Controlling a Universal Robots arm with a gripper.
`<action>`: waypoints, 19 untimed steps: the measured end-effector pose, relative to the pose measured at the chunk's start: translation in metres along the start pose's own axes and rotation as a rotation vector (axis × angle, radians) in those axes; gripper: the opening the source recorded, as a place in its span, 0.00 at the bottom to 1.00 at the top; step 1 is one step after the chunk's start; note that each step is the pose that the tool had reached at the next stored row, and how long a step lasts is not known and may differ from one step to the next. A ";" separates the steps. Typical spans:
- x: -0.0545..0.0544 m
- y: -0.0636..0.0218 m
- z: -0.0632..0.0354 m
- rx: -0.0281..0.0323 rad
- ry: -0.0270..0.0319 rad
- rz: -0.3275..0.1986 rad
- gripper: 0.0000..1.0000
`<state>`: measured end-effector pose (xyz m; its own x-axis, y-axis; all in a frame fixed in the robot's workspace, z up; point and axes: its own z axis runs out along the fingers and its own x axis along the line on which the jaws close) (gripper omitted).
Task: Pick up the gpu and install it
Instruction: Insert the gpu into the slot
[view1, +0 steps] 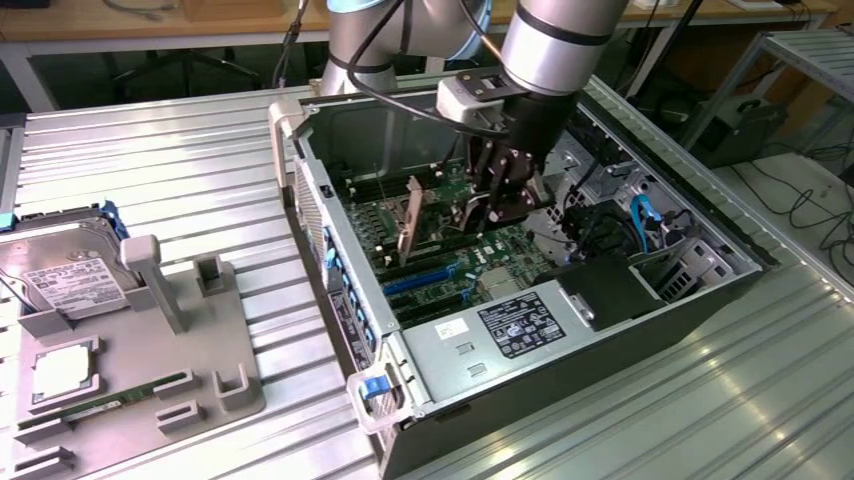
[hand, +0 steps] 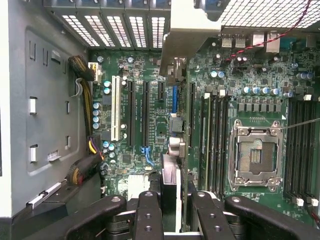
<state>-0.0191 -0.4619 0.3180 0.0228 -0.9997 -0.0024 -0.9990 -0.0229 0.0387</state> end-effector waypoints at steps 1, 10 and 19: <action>0.000 0.0007 0.0006 0.0001 -0.0003 0.000 0.28; -0.001 0.0037 0.0170 0.0001 -0.0004 0.000 0.28; -0.006 0.0131 0.0328 0.0040 -0.0002 0.003 0.28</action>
<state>-0.0335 -0.4565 0.2857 0.0194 -0.9998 -0.0025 -0.9992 -0.0195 0.0347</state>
